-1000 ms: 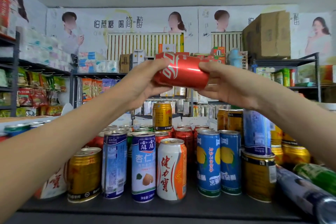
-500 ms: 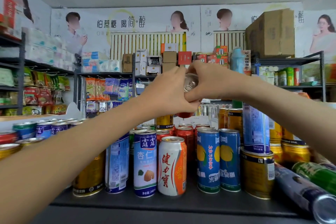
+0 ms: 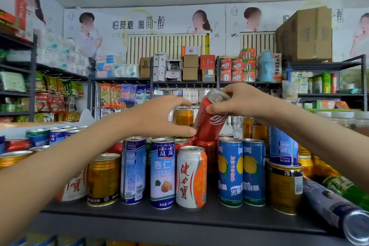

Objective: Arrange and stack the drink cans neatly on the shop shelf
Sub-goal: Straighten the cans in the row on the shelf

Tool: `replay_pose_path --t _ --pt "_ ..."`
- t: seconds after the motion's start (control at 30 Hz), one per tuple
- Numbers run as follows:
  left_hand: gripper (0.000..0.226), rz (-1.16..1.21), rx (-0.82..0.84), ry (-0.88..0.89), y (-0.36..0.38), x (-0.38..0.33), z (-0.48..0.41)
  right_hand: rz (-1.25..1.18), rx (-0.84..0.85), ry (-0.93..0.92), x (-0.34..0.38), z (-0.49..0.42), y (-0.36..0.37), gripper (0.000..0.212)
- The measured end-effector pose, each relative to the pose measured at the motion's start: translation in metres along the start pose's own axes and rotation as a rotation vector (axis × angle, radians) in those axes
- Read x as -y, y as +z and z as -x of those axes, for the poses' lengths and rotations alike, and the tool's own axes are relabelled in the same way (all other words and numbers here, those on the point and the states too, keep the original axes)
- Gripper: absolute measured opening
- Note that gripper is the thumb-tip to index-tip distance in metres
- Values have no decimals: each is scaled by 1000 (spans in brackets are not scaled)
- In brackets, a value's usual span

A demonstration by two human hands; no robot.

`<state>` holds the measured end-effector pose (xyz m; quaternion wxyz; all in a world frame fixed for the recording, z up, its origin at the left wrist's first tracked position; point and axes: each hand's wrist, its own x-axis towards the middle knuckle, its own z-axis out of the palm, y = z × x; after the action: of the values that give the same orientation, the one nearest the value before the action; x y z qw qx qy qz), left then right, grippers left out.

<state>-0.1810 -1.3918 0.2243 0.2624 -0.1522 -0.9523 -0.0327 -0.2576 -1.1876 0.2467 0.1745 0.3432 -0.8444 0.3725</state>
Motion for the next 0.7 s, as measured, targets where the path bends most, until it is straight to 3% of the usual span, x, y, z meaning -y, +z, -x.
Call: replay_pose_path --t 0.17,0.3,0.47,0.7 --pt "85 -6 173 -66 9 18 20 -119 67 87 -9 -11 5 40" --pt "85 -19 204 -73 18 28 24 -88 90 133 -13 -23 17 48" --pt "86 27 231 -71 27 37 25 -4 187 200 -19 -34 31 42" --pt "65 48 232 -17 37 42 23 89 282 225 -21 -46 37 42"
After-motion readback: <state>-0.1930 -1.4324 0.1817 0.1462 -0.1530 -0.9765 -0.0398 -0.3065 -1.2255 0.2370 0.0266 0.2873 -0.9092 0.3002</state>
